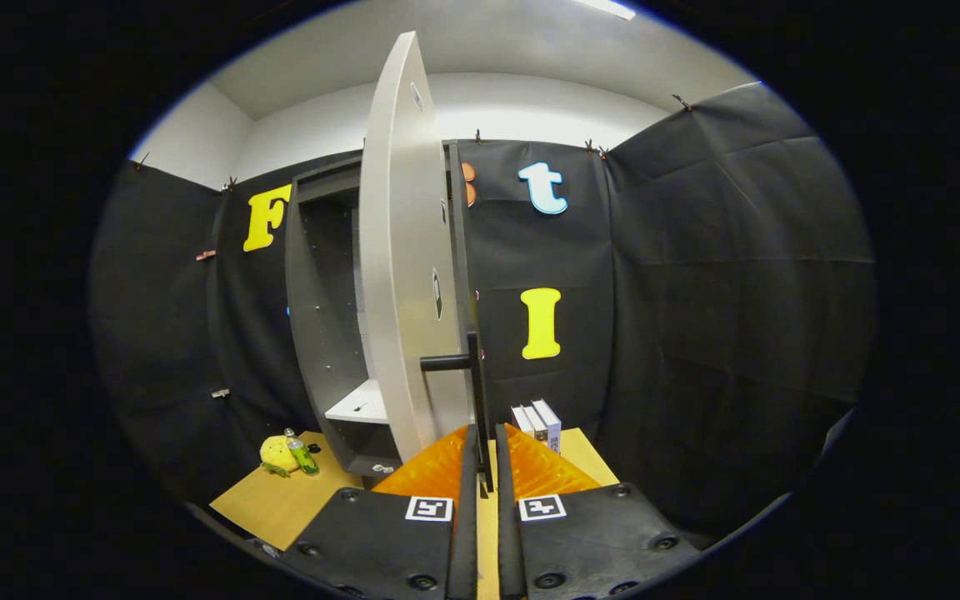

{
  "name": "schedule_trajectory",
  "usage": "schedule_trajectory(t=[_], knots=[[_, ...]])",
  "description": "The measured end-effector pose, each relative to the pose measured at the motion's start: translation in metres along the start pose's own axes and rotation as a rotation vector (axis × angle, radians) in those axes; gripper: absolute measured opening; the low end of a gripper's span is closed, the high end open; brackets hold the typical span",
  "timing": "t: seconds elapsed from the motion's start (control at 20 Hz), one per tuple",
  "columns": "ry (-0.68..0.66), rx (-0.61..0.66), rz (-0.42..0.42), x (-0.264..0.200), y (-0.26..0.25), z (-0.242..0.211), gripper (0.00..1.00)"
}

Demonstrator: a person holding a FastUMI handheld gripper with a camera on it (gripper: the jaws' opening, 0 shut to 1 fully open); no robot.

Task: Open the shoe cabinet door, grab the shoes and put them into the shoe cabinet, then close the shoe cabinet door.

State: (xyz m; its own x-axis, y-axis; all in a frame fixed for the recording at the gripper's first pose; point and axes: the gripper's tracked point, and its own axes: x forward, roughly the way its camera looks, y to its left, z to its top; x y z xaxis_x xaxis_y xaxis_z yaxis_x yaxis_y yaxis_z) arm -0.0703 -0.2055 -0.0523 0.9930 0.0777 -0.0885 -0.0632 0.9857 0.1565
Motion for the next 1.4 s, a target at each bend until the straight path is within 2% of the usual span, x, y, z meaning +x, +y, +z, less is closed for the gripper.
schedule_trajectory(t=[0.05, 0.15, 0.2, 0.35, 0.5, 0.55, 0.65, 0.8, 1.4], knots=[[0.006, 0.004, 0.005, -0.009, 0.004, -0.001, 0.15], [0.011, 0.017, 0.003, -0.022, 0.01, -0.004, 0.3], [0.01, 0.033, 0.011, -0.029, 0.017, -0.006, 0.34], [0.048, 0.002, 0.024, -0.044, 0.043, -0.029, 0.73], [0.107, -0.046, 0.082, -0.053, 0.085, -0.056, 0.8], [0.13, -0.05, 0.101, -0.051, 0.102, -0.069, 0.91], [0.182, -0.021, 0.111, -0.041, 0.121, -0.096, 1.0], [0.294, 0.054, 0.126, -0.031, 0.14, -0.152, 1.0], [0.674, 0.029, 0.082, 0.02, 0.166, -0.376, 0.99]])
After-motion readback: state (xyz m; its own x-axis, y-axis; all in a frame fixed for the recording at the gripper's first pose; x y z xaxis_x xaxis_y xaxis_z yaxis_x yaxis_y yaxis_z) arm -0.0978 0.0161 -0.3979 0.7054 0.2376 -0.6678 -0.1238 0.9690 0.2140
